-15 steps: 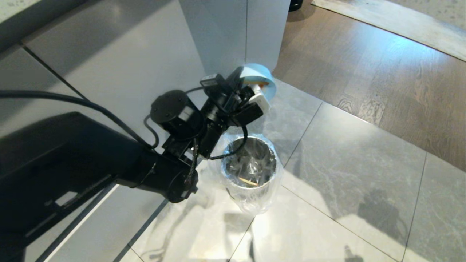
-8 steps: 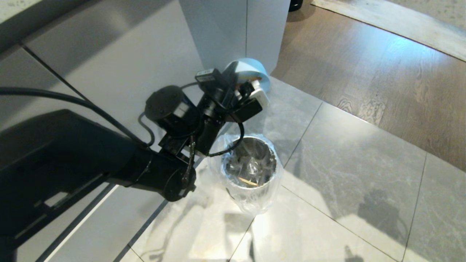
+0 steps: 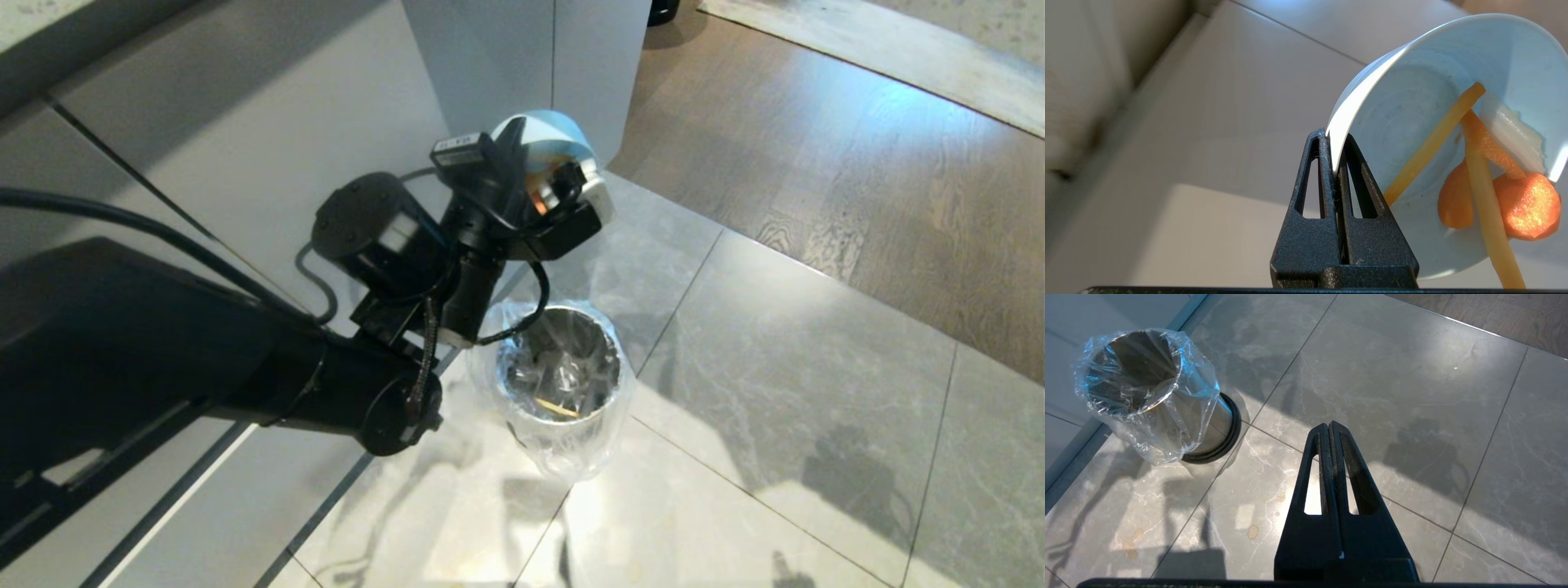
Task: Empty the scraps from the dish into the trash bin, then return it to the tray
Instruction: Pour the leftover food from the bowl into the trash can
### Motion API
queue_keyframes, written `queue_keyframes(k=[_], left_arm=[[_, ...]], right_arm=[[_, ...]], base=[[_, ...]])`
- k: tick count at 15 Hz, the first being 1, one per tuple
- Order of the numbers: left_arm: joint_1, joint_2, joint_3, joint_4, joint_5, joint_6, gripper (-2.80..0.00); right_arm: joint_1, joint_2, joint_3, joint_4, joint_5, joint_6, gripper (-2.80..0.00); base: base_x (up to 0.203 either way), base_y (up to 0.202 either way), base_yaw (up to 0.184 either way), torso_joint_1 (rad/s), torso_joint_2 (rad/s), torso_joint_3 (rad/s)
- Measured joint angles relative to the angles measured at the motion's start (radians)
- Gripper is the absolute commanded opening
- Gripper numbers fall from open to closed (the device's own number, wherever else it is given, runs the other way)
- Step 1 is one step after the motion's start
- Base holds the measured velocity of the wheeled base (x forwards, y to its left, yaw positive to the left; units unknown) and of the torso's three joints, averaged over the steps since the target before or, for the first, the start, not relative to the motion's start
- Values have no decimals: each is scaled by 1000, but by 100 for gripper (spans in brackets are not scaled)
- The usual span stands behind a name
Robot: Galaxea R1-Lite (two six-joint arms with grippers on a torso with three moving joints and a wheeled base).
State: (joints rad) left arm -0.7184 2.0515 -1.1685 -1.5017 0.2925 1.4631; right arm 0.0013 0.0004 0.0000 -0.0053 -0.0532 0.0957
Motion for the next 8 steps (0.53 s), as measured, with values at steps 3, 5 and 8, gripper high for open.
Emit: queue_keyframes(k=[3,5,8], left_arm=[[-31,-11,-13,0,20,8,-280],[-44,-16,-21,-2,18,50,-280],[-61,-26,-30,-11,9,136,-280]], right_arm=[[0,0,0,0,0,0,-280],[0,0,0,0,0,0,-280],[0,0,0,0,0,0,-280]], base=[[0,0,0,0,0,0],[0,0,0,0,0,0],[0,0,0,0,0,0]])
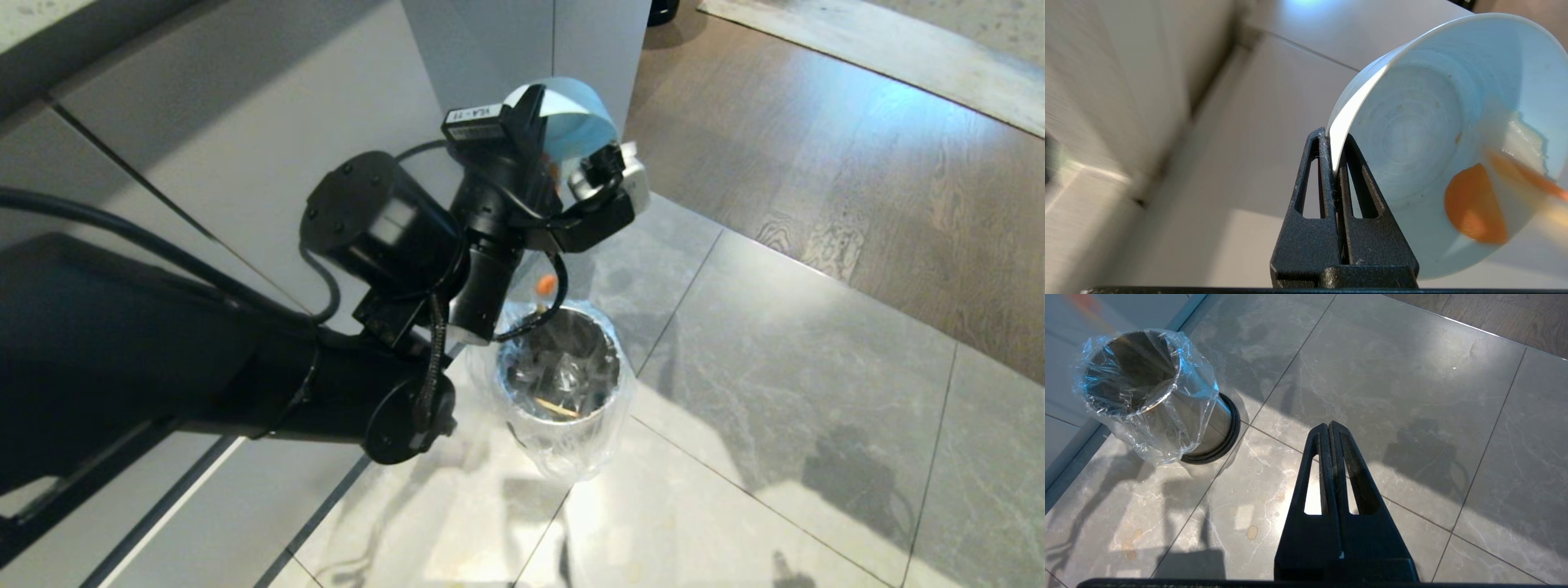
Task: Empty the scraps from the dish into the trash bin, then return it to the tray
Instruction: Pour the leftover food from the bowl into the trash can
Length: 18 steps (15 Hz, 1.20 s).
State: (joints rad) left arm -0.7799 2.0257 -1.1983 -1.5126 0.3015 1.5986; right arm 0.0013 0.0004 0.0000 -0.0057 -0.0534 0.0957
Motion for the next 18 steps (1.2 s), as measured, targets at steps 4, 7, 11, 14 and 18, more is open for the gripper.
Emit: queue_keyframes(k=[4,7,11,14,18], left_arm=[[-12,1,0,-9,-1,16,-280],[-18,1,0,-10,0,19,-280],[-23,-3,3,-9,8,32,-280],[-23,-9,3,-10,9,28,-280],[-24,-17,-11,-9,5,23,-280]], right_arm=[[0,0,0,0,0,0,-280],[0,0,0,0,0,0,-280],[0,0,0,0,0,0,-280],[0,0,0,0,0,0,-280],[0,0,0,0,0,0,-280]], base=[[0,0,0,0,0,0],[0,0,0,0,0,0],[0,0,0,0,0,0],[0,0,0,0,0,0],[0,0,0,0,0,0]])
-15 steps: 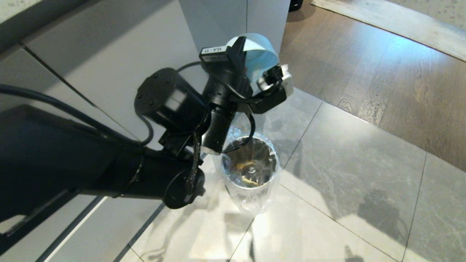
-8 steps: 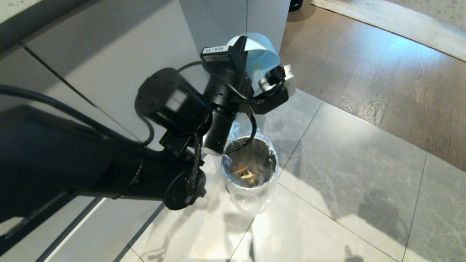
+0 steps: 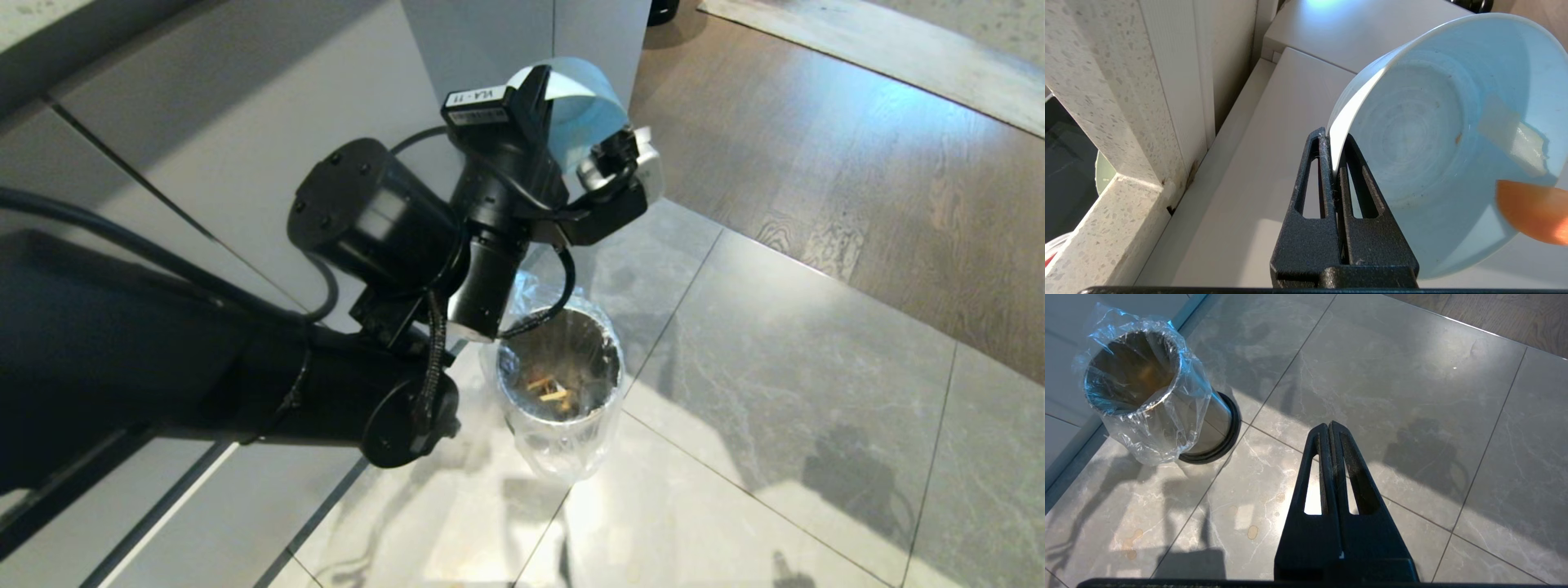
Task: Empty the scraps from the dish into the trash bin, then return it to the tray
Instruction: Pour the leftover food from the bowl into the trash can
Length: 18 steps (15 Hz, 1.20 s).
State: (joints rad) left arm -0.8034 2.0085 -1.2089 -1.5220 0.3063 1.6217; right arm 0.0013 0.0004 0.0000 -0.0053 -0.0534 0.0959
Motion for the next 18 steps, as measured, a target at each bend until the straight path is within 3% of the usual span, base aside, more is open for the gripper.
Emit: queue_keyframes(k=[12,15,18], left_arm=[[18,-37,-10,-1,-35,53,-280],[44,-46,13,0,-35,29,-280],[94,-54,62,0,-34,-67,-280]], right_arm=[[0,0,0,0,0,-1,-280],[0,0,0,0,0,-1,-280],[0,0,0,0,0,0,-280]], base=[[0,0,0,0,0,0],[0,0,0,0,0,0],[0,0,0,0,0,0]])
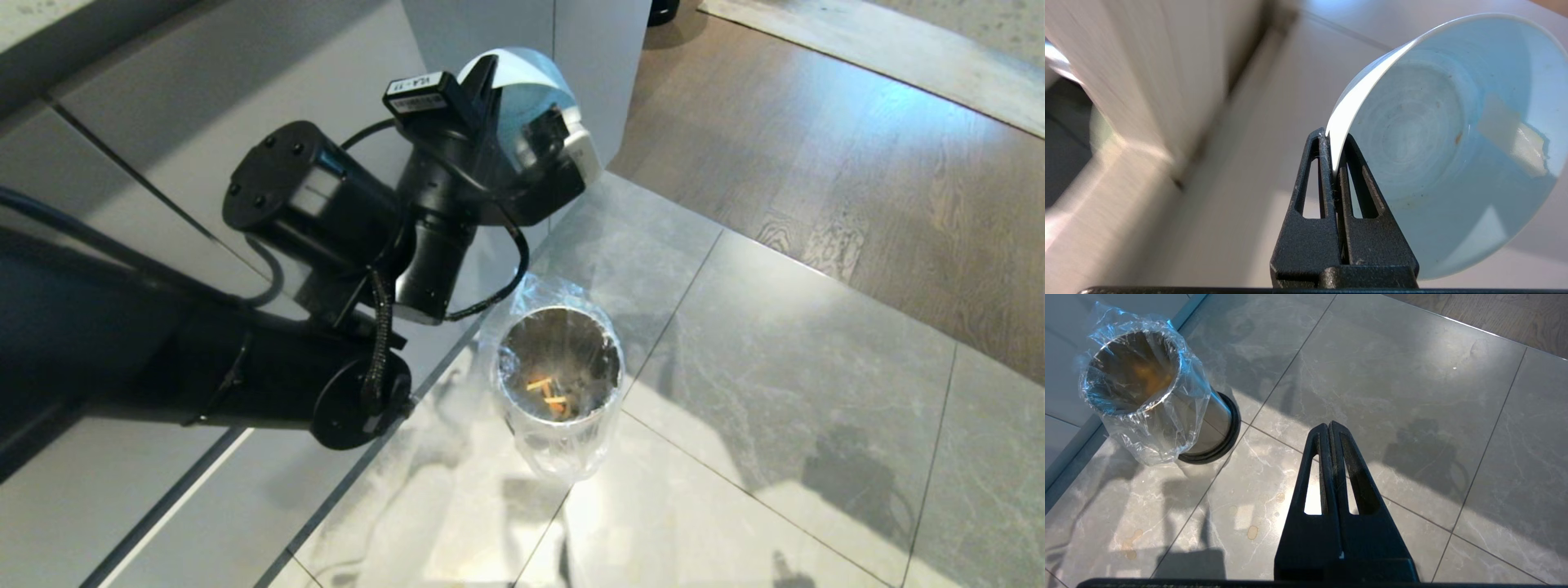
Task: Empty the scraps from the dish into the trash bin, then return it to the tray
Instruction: Pour the leftover food from the bowl into the trash can
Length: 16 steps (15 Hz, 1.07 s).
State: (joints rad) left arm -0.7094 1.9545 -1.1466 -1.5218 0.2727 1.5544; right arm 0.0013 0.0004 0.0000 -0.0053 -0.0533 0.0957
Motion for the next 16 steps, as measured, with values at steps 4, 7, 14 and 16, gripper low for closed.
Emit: queue_keyframes(k=[4,7,14,16], left_arm=[[52,-3,17,0,-31,-28,-280],[117,-26,47,-1,-104,-38,-280],[156,-41,165,0,-153,-136,-280],[164,-41,170,0,-148,-128,-280]], right_arm=[[0,0,0,0,0,0,-280],[0,0,0,0,0,0,-280],[0,0,0,0,0,0,-280],[0,0,0,0,0,0,-280]], base=[[0,0,0,0,0,0],[0,0,0,0,0,0],[0,0,0,0,0,0],[0,0,0,0,0,0]])
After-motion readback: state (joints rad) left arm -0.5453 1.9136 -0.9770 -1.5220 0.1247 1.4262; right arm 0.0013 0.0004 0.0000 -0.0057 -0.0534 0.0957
